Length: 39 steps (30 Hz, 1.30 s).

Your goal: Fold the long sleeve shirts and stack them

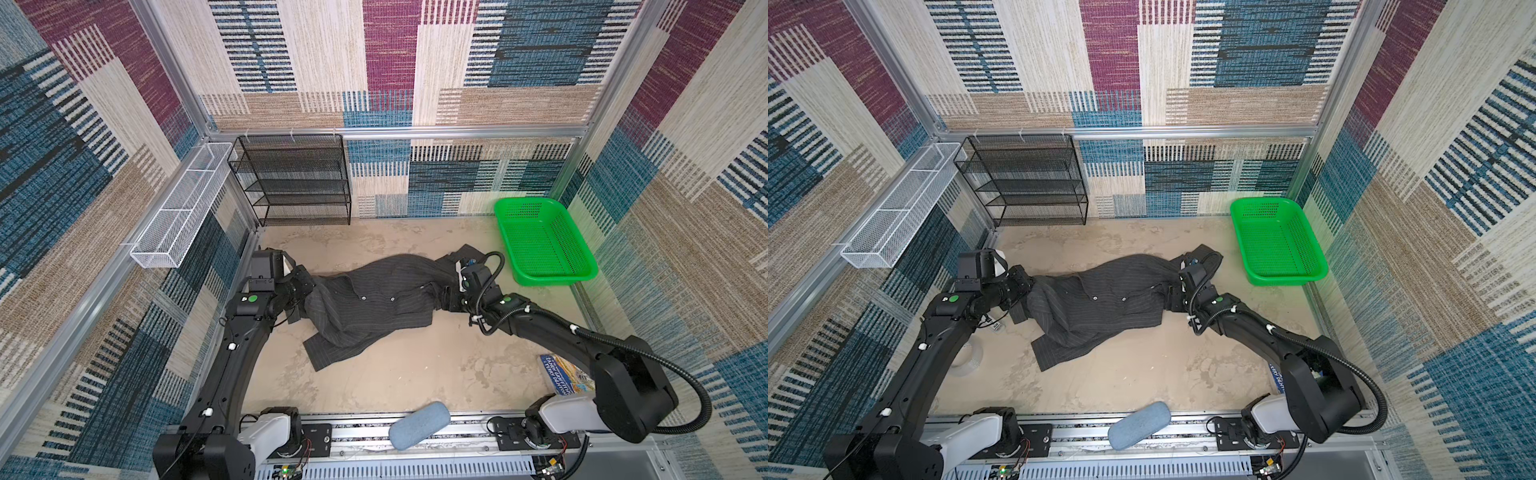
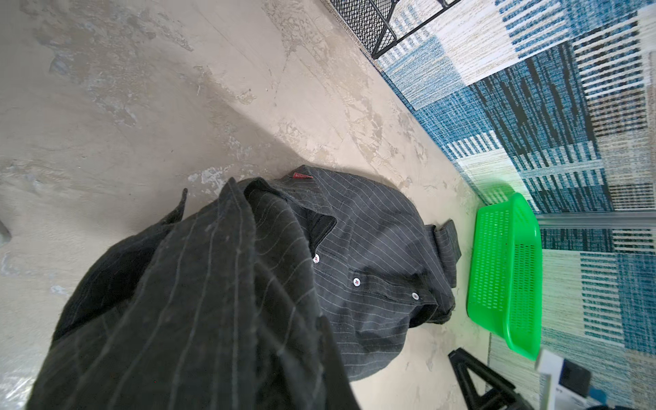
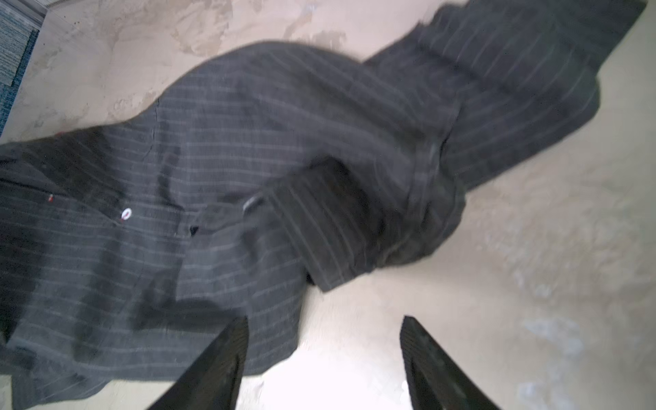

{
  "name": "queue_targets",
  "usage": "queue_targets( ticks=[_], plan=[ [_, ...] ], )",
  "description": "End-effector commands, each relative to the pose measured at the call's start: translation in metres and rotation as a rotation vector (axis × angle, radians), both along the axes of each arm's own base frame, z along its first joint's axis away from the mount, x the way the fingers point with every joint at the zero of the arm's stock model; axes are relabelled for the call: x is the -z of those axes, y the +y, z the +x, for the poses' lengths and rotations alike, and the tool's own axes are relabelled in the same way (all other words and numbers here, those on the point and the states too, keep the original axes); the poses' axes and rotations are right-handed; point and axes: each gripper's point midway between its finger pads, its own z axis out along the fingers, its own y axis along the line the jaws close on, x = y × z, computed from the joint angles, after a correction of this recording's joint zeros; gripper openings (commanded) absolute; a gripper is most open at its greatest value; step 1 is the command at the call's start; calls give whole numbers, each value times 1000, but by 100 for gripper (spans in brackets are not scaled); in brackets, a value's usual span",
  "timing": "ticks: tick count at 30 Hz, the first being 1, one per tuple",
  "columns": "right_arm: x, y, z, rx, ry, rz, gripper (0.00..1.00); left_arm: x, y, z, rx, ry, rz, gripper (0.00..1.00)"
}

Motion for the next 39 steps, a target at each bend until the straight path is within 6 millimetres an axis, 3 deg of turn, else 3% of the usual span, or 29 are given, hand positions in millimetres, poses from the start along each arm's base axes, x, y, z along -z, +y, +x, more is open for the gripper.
queue_targets(
  ticks=[1, 7, 12, 14, 16, 19, 24, 31, 39],
  plan=[
    [3, 24, -15, 39, 22, 124, 72, -8, -3, -1, 25, -20, -3, 0],
    [42, 55, -33, -44, 100, 42, 73, -12, -4, -2, 35, -23, -3, 0],
    [66, 56, -28, -34, 113, -10, 73, -13, -5, -4, 37, -23, -4, 0],
    [70, 58, -21, -36, 96, -26, 67, -12, -5, -4, 41, -19, -3, 0],
    [69, 64, -11, -42, 72, -29, 48, -12, -5, -5, 42, -14, -1, 0],
    [53, 75, 1, -64, 17, -12, 25, -12, -4, -6, 41, -13, 3, 0],
    [19, 74, 8, -80, -57, -27, 10, -14, -2, -4, 37, -18, 10, 0],
    [-35, 54, -11, -128, -107, -71, 4, -48, -2, -4, 52, -81, 5, 0],
    [-122, 32, -42, -220, -201, -78, 4, -99, -8, -27, 92, -159, -13, 0]
  ],
)
